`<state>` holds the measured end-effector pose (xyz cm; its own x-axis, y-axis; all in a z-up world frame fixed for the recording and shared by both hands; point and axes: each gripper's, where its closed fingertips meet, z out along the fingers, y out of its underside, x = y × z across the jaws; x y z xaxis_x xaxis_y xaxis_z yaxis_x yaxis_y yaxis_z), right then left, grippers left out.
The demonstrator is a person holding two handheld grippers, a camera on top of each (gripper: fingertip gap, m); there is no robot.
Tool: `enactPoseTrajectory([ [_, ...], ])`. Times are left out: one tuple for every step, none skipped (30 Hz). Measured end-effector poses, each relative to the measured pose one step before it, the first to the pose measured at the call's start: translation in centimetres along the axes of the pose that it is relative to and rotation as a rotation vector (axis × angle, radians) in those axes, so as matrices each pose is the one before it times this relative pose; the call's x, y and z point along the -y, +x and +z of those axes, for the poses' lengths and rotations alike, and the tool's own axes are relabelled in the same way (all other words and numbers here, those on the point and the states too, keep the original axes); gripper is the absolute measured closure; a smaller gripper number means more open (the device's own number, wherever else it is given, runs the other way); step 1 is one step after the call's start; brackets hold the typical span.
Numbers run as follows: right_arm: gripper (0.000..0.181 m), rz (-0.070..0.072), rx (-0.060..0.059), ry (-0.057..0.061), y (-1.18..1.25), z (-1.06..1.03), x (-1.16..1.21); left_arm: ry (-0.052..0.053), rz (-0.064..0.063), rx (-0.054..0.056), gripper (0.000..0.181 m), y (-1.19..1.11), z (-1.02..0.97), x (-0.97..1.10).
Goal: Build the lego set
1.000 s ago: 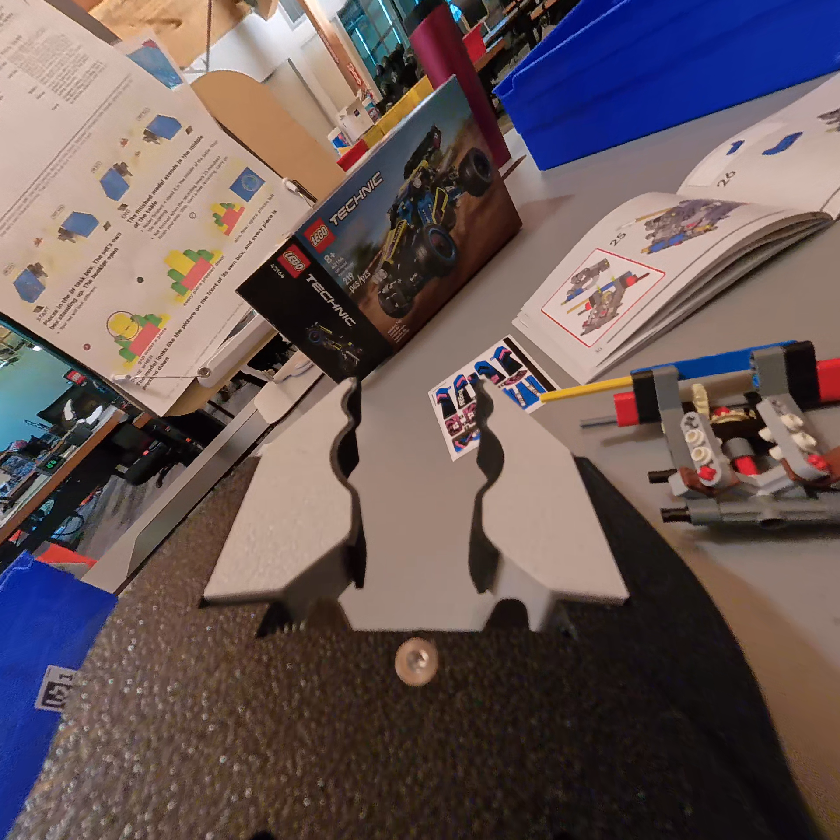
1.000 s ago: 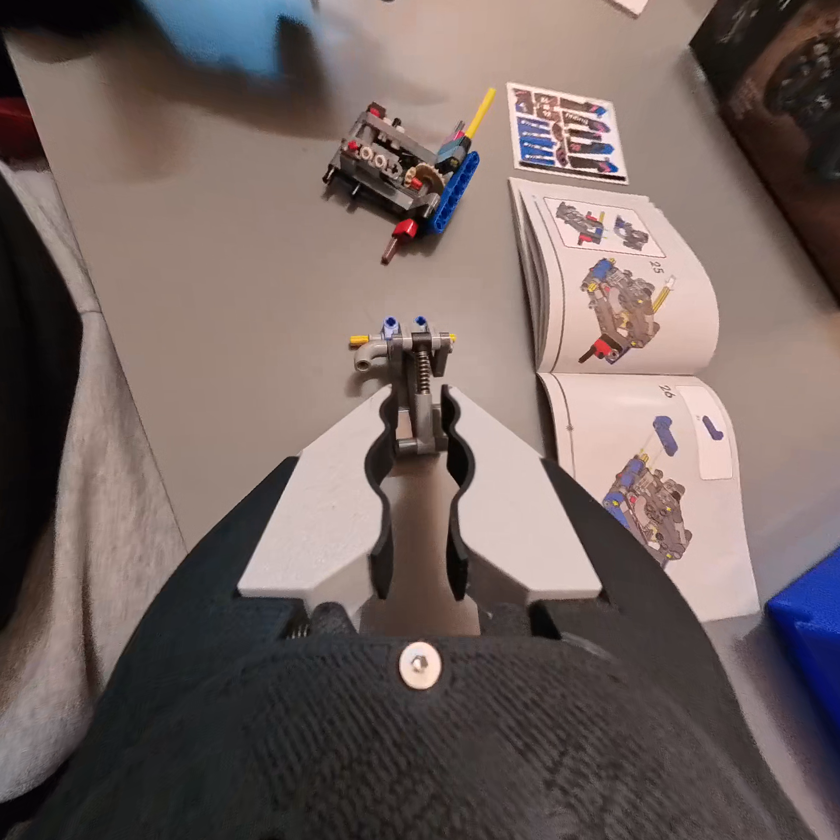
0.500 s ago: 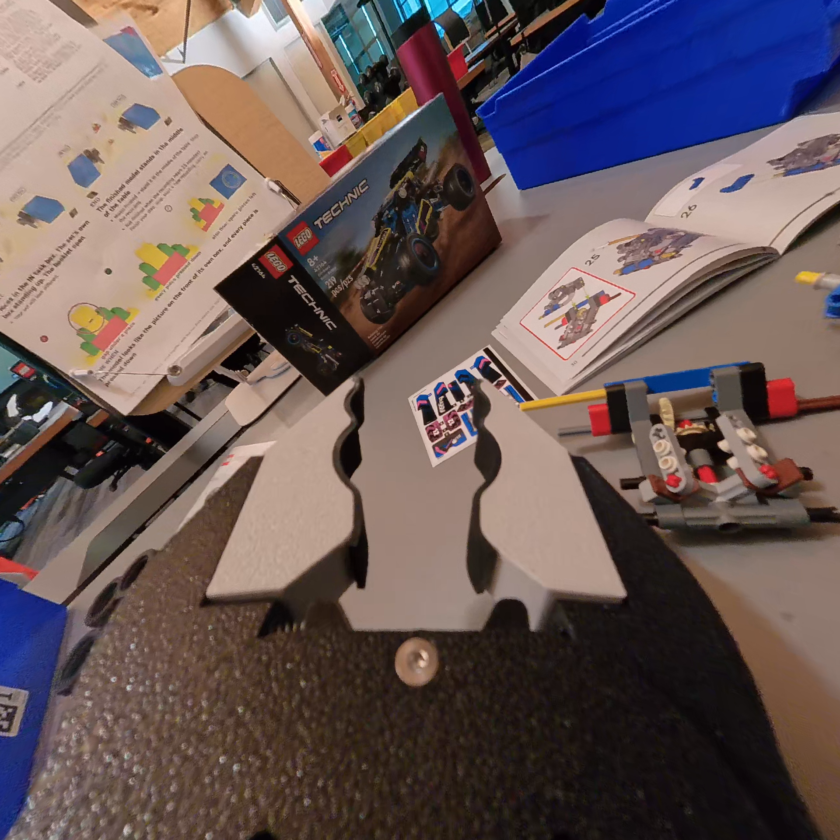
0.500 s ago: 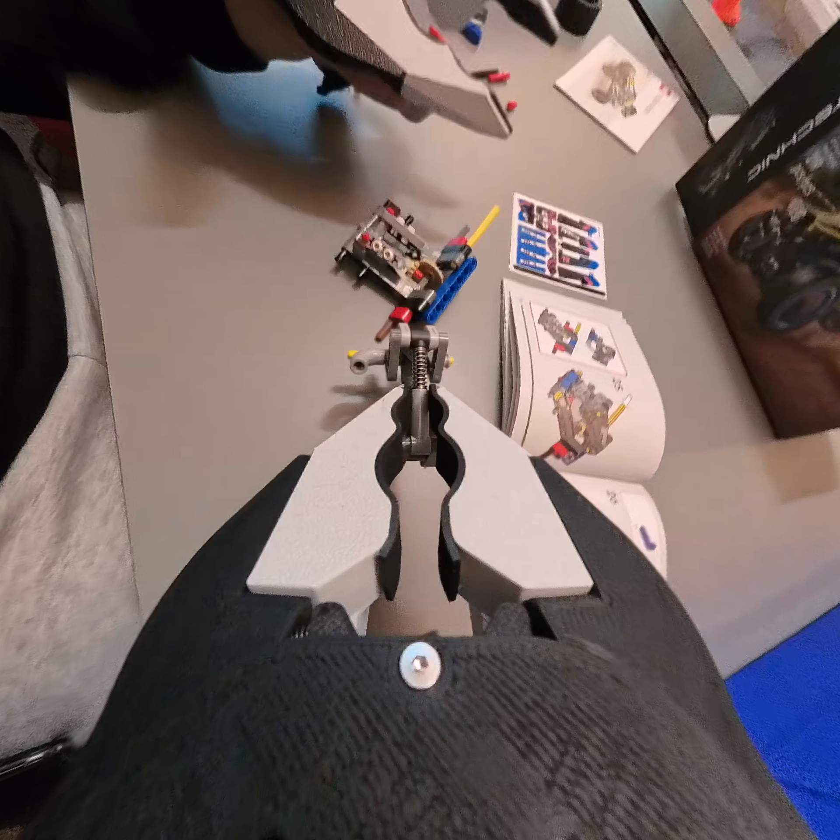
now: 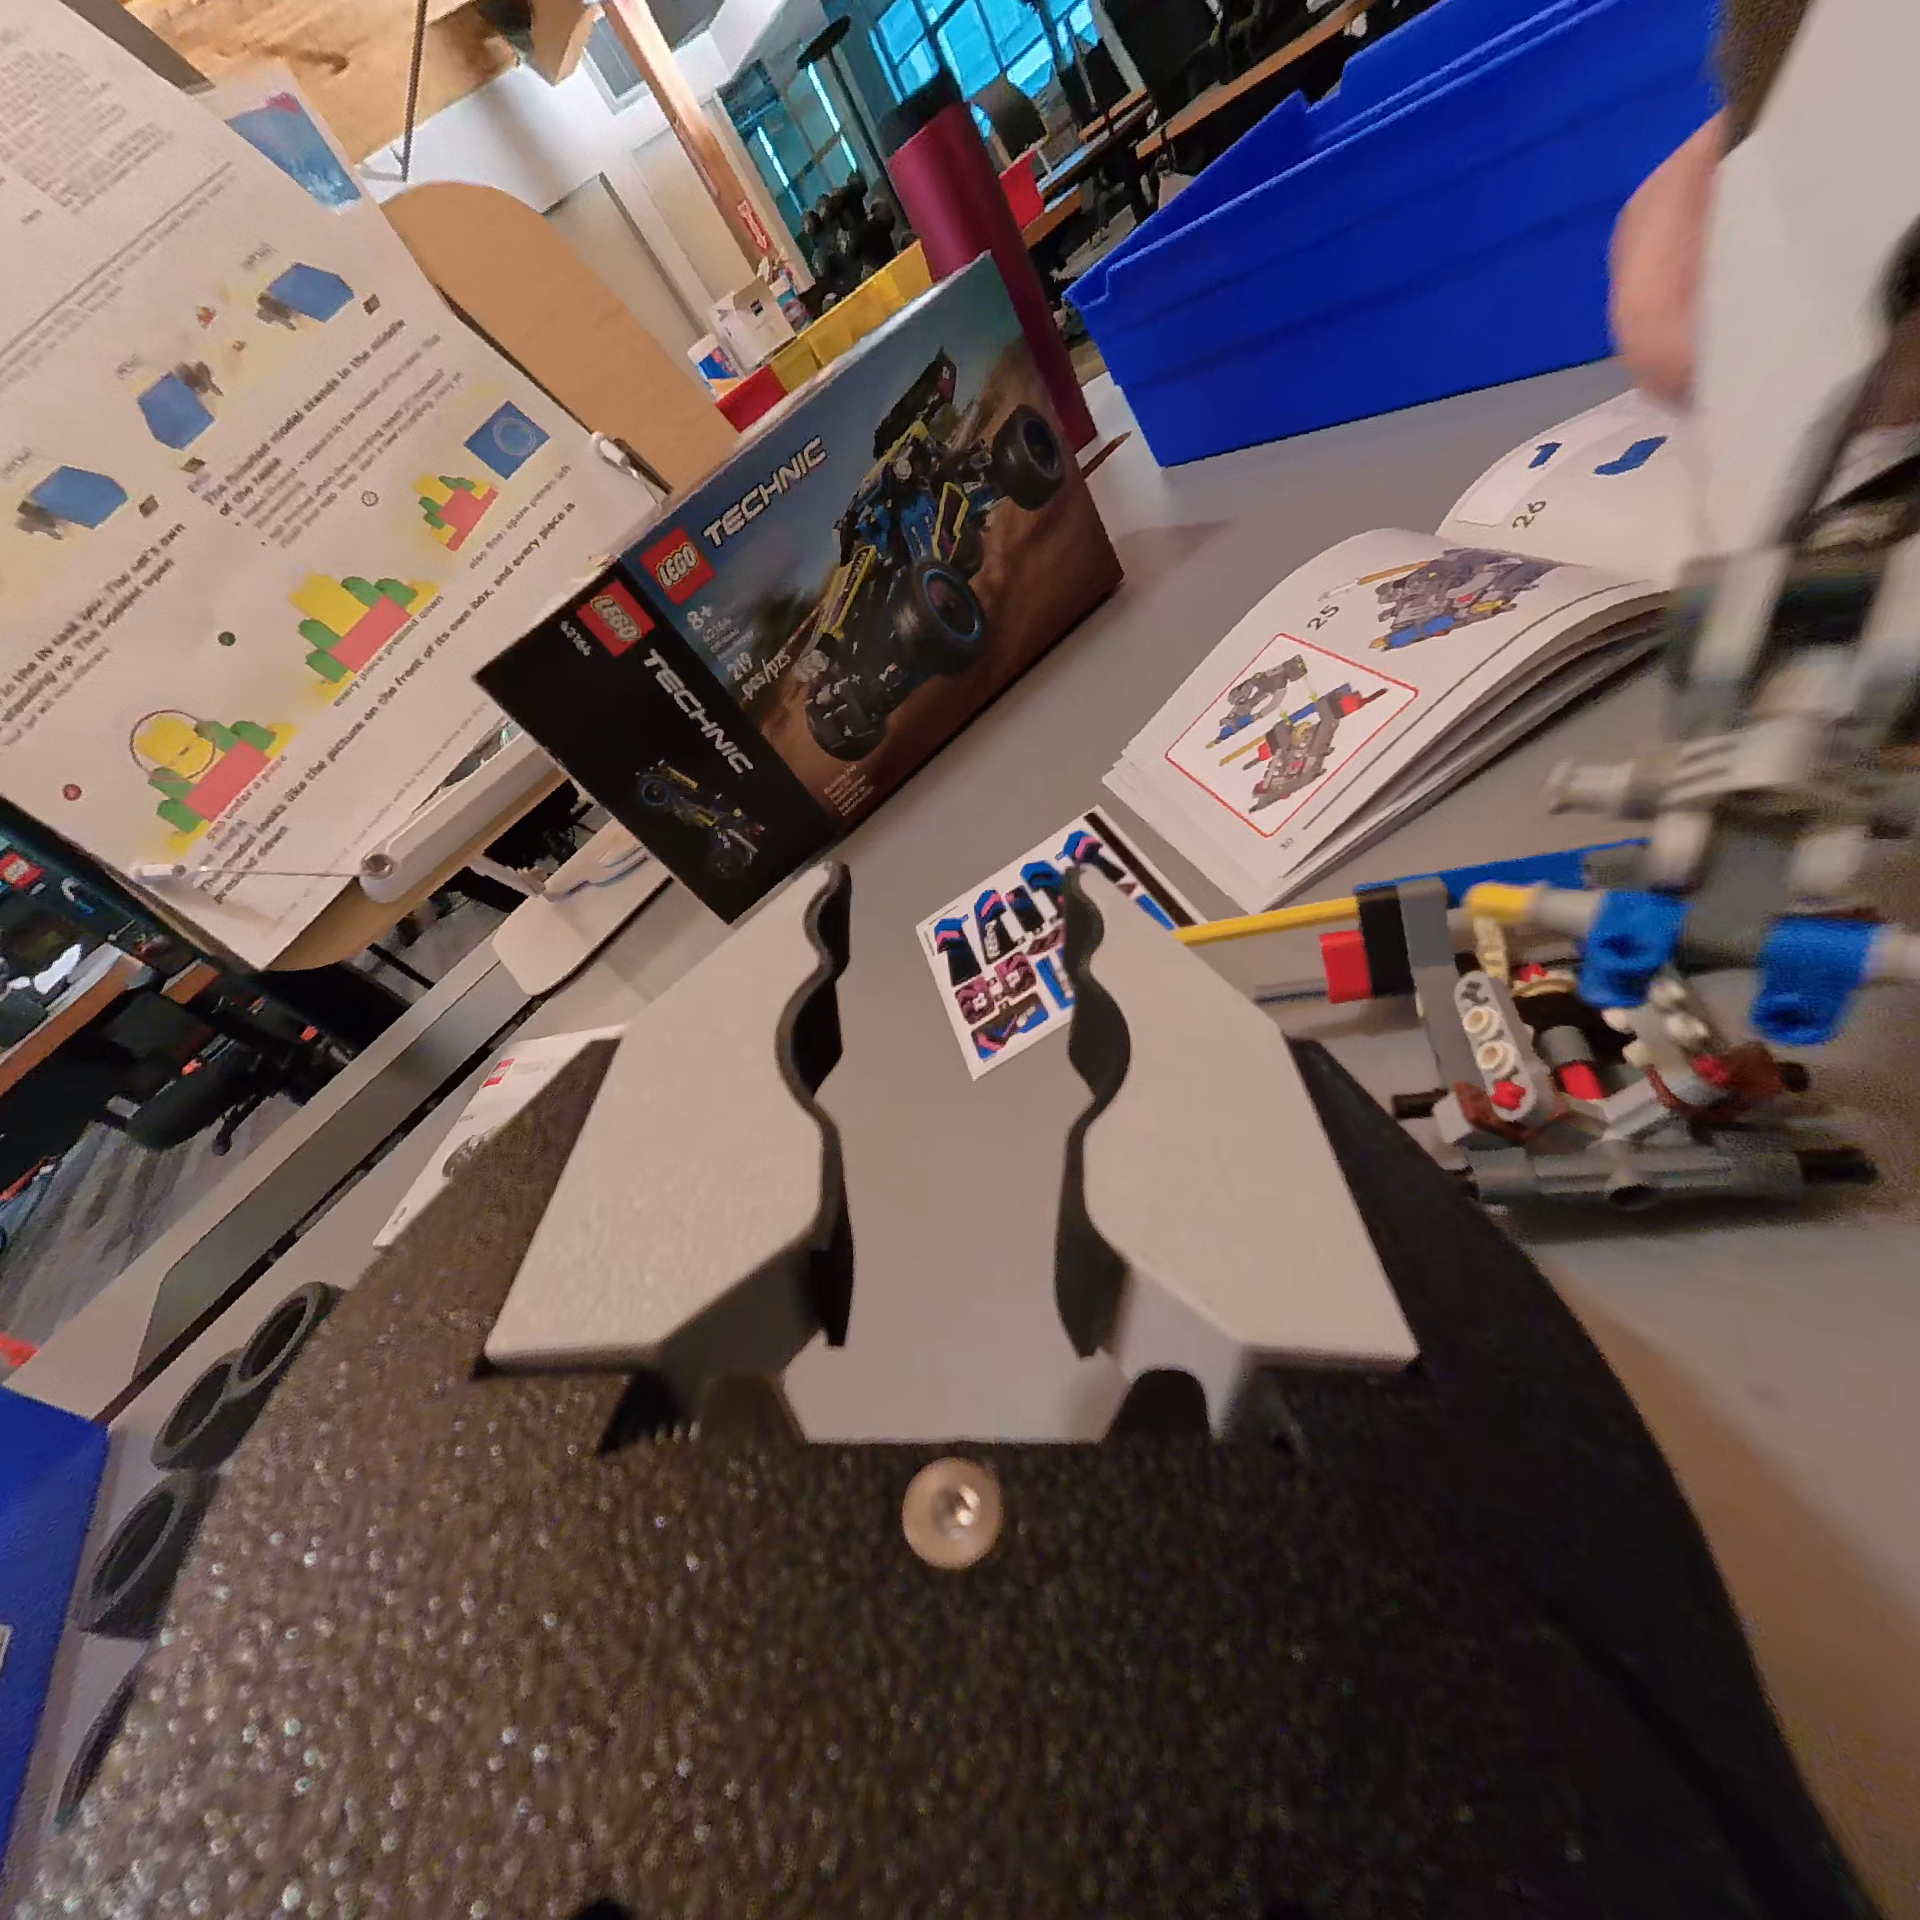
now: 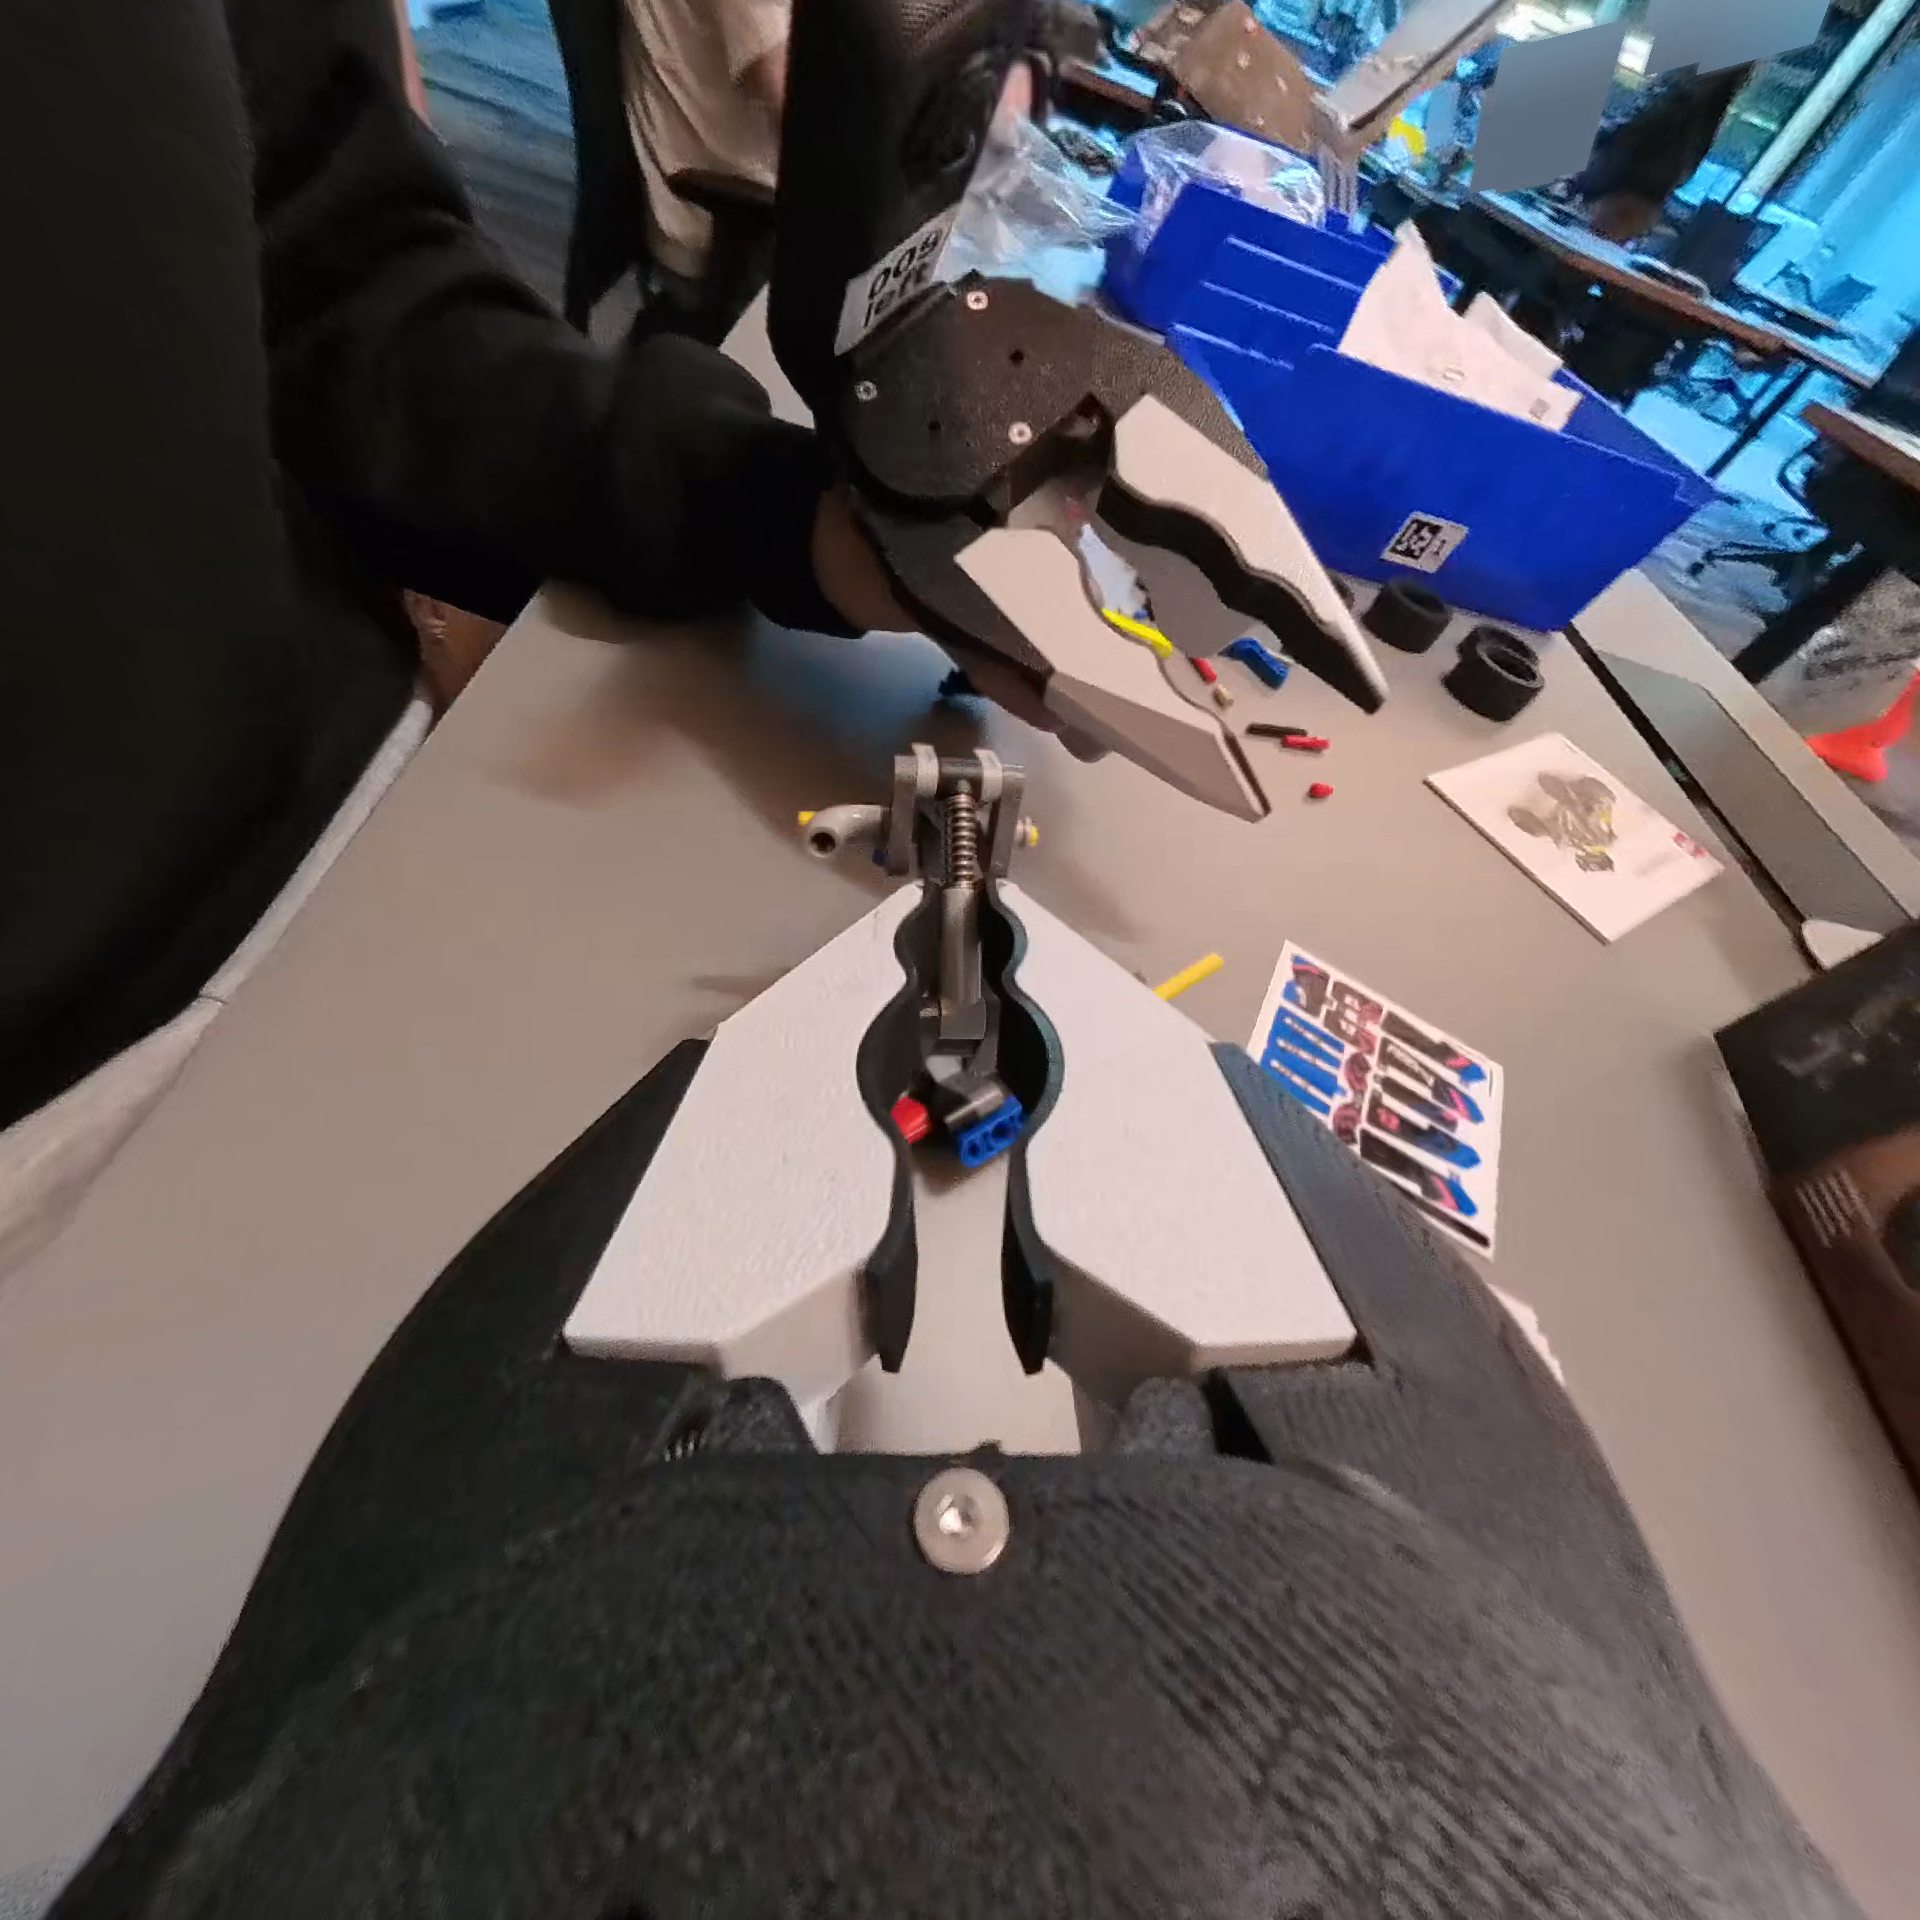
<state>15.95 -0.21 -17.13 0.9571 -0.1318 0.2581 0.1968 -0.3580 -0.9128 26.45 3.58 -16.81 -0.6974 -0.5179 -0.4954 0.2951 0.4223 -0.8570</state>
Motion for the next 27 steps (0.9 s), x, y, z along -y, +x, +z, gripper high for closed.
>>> enactPoseTrajectory([
  [0.176, -0.004, 0.0264, 0.0035, 0.149, 0.299, -0.213, 0.0214, 0.0016, -0.0087, 0.144, 0.174, -0.103, 0.379],
  [0.176, -0.0047, 0.0232, 0.0013, 0.181, 0.289, -0.245, 0.0203, -0.0004, -0.0178, 0.145, 0.312, -0.087, 0.333],
  [0.176, -0.0026, 0.0134, -0.0011, 0.336, 0.286, -0.334, 0.0147, -0.0047, -0.0254, 0.145, 0.403, -0.039, 0.255],
  [0.176, 0.0098, 0.0191, -0.0065, 0.26, 0.259, -0.415, 0.0135, -0.0083, -0.0338, 0.145, 0.477, -0.064, 0.256],
  [0.176, 0.0127, 0.0345, -0.011, -0.002, 0.211, -0.392, 0.0252, -0.0109, -0.0414, 0.146, 0.53, -0.16, 0.462],
  [0.176, 0.0036, 0.0138, -0.0128, 0.236, 0.142, -0.3, 0.0393, -0.0173, -0.0368, 0.147, 0.405, -0.282, 0.672],
  [0.176, -0.0044, -0.0047, -0.0099, 0.45, 0.08, -0.198, 0.042, -0.0243, -0.037, 0.15, 0.305, -0.35, 0.735],
  [0.176, 0.0038, 0.0039, -0.006, 0.285, 0.058, -0.148, 0.0252, -0.0315, -0.0467, 0.151, 0.294, -0.33, 0.59],
  [0.176, 0.0152, 0.0101, 0.0005, 0.176, 0.032, -0.118, -0.0121, -0.0421, -0.0534, 0.15, 0.265, -0.28, 0.201],
  [0.176, 0.016, -0.0032, 0.0058, 0.337, 0.019, -0.131, -0.0472, -0.0527, -0.0648, 0.147, 0.37, -0.219, -0.223],
  [0.176, 0.0168, -0.0077, 0.0082, 0.31, 0.057, -0.121, -0.06, -0.0612, -0.0811, 0.142, 0.668, -0.185, -0.403],
  [0.176, 0.0156, 0.0043, 0.0027, 0.09, 0.044, -0.051, -0.0522, -0.0598, -0.0886, 0.135, 0.958, -0.115, -0.352],
  [0.176, 0.0124, 0.0018, -0.0018, 0.063, 0.032, 0.043, -0.0348, -0.049, -0.0565, 0.128, 0.687, 0.057, -0.22],
  [0.176, 0.0087, 0.0001, 0.0057, 0.054, 0.079, 0.156, -0.013, -0.0343, 0.0022, 0.127, -0.021, 0.212, -0.015],
  [0.176, 0.0097, -0.0048, 0.006, 0.13, 0.089, 0.118, 0.0063, -0.0202, 0.0265, 0.126, -0.294, 0.276, 0.165],
  [0.176, 0.0116, 0.0034, 0.0003, 0.018, 0.068, 0.023, 0.004, -0.0173, 0.0132, 0.126, -0.097, 0.32, 0.038],
  [0.176, 0.0142, 0.0032, 0.0035, -0.001, 0.022, 0.077, -0.02, -0.0238, -0.0007, 0.129, 0.036, 0.351, -0.349],
  [0.176, 0.0145, 0.0014, 0.0085, -0.03, -0.016, 0.19, -0.0395, -0.0203, -0.012, 0.126, 0.137, 0.364, -0.657],
  [0.176, 0.0075, 0.0021, 0.0088, -0.087, -0.049, 0.244, -0.0435, -0.0089, -0.0085, 0.124, 0.098, 0.323, -0.772],
  [0.176, -0.0005, -0.0017, 0.0052, -0.089, -0.06, 0.228, -0.0346, 0.0025, 0.0054, 0.124, -0.064, 0.26, -0.663],
  [0.176, -0.0018, -0.0055, 0.0017, -0.05, -0.038, 0.166, -0.0102, 0.0116, 0.0056, 0.124, -0.025, 0.157, -0.252],
  [0.176, 0.0019, -0.0075, -0.0005, 0.005, -0.01, 0.051, 0.0152, 0.0124, -0.0036, 0.126, 0.142, 0.012, 0.178],
  [0.176, 0.0098, -0.0085, 0.0046, 0.086, -0.019, 0.065, 0.0188, 0.0043, -0.0011, 0.133, 0.057, -0.046, 0.27],
  [0.176, 0.0121, -0.001, 0.0035, 0.015, -0.039, 0.011, 0.0092, -0.0042, 0.006, 0.136, -0.094, -0.035, 0.158],
  [0.176, 0.013, 0.0083, 0.0062, -0.136, -0.073, 0.044, 0.0045, -0.0022, -0.0004, 0.138, 0.019, -0.022, 0.125],
  [0.176, 0.0129, 0.007, 0.0084, -0.117, -0.059, 0.107, 0.0066, 0.004, -0.0096, 0.139, 0.185, -0.014, 0.139],
  [0.176, 0.0071, 0.0022, 0.0091, -0.062, -0.043, 0.166, 0.0063, 0.0029, -0.0114, 0.139, 0.24, 0.018, 0.107],
])
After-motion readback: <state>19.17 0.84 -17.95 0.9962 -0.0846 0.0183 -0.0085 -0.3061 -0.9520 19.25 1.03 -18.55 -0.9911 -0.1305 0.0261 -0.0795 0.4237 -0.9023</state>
